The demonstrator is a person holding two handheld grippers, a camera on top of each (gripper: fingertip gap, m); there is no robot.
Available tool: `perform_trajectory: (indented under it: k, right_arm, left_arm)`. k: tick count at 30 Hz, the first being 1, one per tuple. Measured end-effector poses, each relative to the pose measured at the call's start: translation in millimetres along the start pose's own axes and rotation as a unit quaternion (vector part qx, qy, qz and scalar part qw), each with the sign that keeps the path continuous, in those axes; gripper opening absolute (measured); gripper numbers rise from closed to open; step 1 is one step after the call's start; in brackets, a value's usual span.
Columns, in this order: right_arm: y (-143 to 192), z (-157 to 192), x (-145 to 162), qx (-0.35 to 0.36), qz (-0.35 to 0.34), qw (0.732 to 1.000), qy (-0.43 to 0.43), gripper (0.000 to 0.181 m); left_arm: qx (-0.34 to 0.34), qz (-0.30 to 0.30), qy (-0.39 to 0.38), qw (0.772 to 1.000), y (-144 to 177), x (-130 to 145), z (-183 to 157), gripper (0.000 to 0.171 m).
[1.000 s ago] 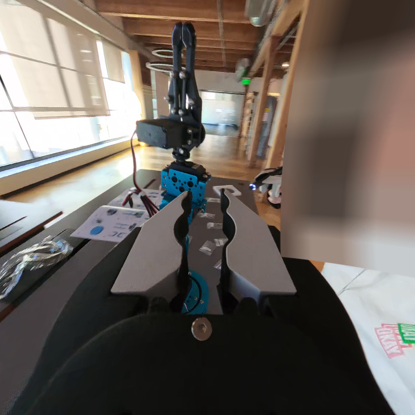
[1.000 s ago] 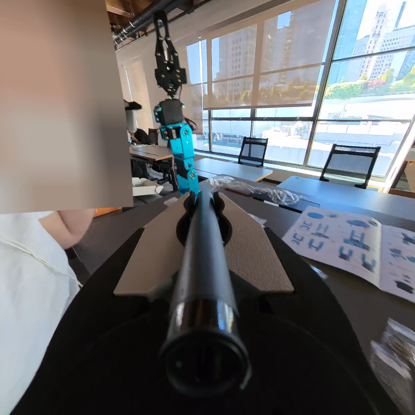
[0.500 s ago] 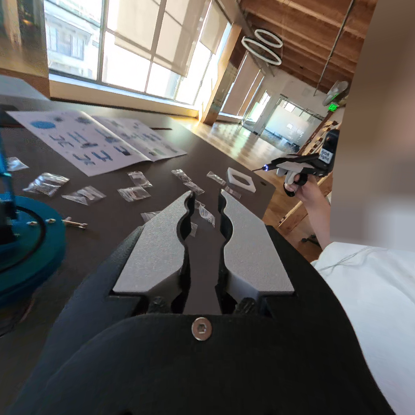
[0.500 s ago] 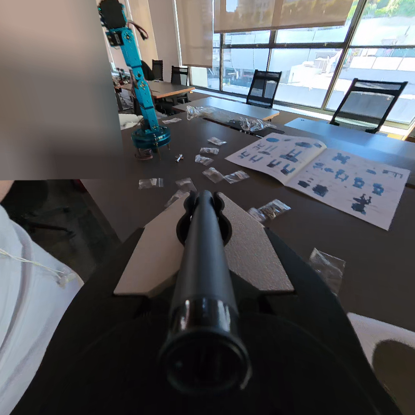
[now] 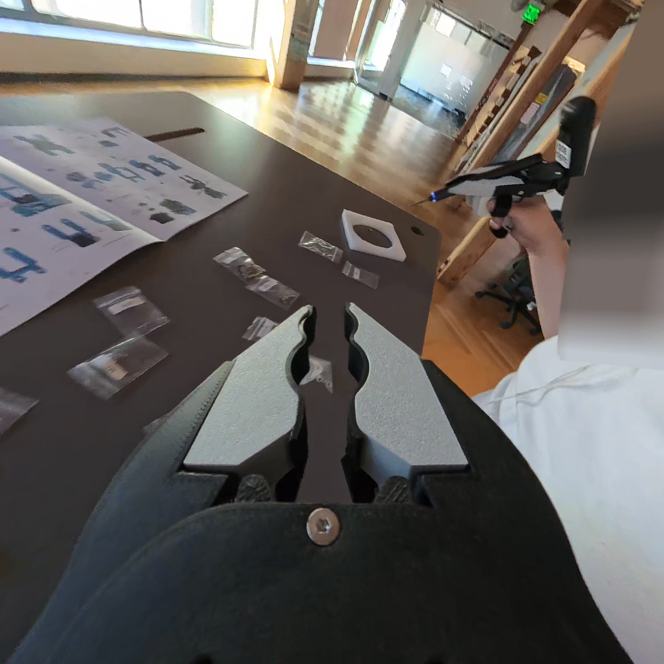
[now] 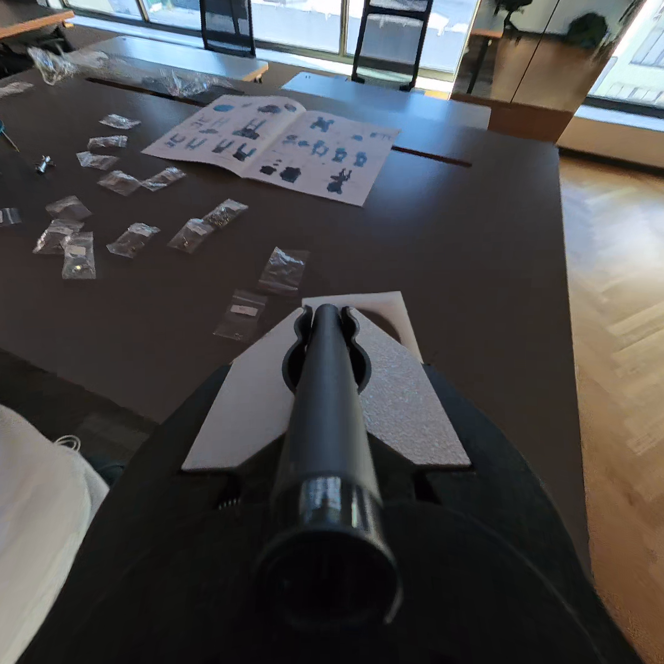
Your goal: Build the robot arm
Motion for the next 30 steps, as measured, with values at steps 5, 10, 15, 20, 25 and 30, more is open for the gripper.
perform_trajectory:
  k: [5,10,15,20,25,30]
  right_arm:
    - [-31.9,-44.7,20.8,-0.075,0.062,0.992,0.081,0.016]
    - [-50.4,-67.9,26.6,-0.185,0.075,0.968,0.153,0.017]
    - [-55.3,-71.8,25.7,-0.182,0.068,0.947,0.257,0.017]
    - [-57.4,-63.0,35.3,-0.196,0.055,0.931,0.302,0.017]
    - [-53.4,-67.9,36.2,-0.217,0.038,0.939,0.264,0.017]
    - [-59.0,-71.6,37.2,-0.202,0.043,0.939,0.276,0.017]
  left_arm:
    - [-0.021,0.026,-0.009,0.999,-72.8,-5.9,-15.3,0.014]
    - [-0.027,-0.044,0.038,0.998,-158.5,-5.2,-43.2,0.013]
    - [-0.002,-0.019,0.072,0.997,-221.9,-6.9,-68.7,0.013]
    - [-0.042,0.036,0.028,0.998,-262.4,7.0,-73.6,0.013]
    - [-0.031,0.136,-0.045,0.989,-323.0,11.2,-72.7,0.010]
    - [-0.029,0.215,-0.082,0.973,-371.1,16.0,-73.4,0.015]
Point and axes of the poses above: each gripper's, where its closed fingertips meet, y back along the fingers, x out of its underside, z = x × y across the jaws, the point moved 7 cm from there along y, back along the fingers, and after that the axes turned 5 degrees about x, right-handed, at the moved point
